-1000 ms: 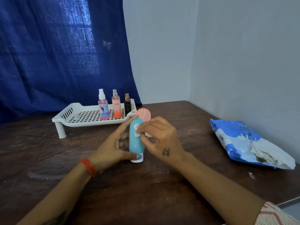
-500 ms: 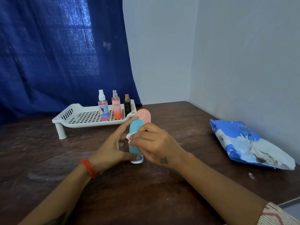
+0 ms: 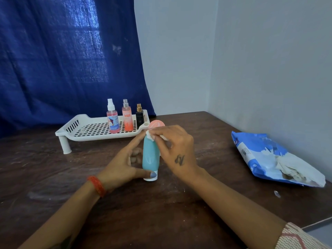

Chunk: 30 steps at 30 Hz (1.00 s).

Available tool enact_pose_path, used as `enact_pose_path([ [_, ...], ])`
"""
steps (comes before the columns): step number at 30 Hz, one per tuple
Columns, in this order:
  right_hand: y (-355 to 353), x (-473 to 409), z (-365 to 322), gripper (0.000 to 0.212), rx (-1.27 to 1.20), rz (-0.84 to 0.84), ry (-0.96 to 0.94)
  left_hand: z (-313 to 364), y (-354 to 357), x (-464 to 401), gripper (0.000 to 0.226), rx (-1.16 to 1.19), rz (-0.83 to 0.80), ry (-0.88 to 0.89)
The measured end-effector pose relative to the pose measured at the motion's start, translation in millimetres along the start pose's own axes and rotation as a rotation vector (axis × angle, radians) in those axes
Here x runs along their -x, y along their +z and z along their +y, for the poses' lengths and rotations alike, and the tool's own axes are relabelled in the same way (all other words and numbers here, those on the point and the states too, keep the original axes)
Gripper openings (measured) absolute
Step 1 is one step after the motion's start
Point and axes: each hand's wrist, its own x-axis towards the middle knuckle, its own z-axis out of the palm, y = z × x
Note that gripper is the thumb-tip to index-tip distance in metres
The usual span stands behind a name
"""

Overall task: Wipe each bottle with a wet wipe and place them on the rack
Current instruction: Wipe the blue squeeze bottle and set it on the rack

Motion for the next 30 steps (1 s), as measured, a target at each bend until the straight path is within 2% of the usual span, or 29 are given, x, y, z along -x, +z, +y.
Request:
enact_pose_path([
  [3,-4,2,2,0.017,-0.047,-0.071,-0.171,-1,0,0,0.106,0.031,0.003,0.004],
  [6,-11,5,3,0.015,-0.045,-0.211,-0.341,-2,0,1,0.106,0.060,-0.007,0.013],
  [10,-15,5,2,0.026,0.049,-0.332,-0.486,-1,-2,0,0.109,0.060,-0.018,0.013],
  [14,-12,3,1,0.038,0.196,-0.370,-0.628,1,0,0,0.111,0.053,-0.023,0.024],
  [17,-9,-1,-2,0.035,0.285,-0.287,-0.668,3,1,0,0.115,0.018,-0.015,0.036],
  [19,-8,-4,-3,0.036,0.329,-0.237,-0.625,2,1,0,0.119,0.007,-0.013,0.028],
  [22,-6,-8,0,0.044,0.336,-0.202,-0.434,3,1,1,0.121,-0.008,-0.008,0.019],
  [27,-7,-9,5,0.024,0.113,-0.145,-0.018,3,1,1,0.121,-0.048,-0.008,0.016],
  [30,-11,-12,1,0.019,-0.006,-0.214,0.279,3,0,1,0.118,-0.057,-0.019,0.020],
])
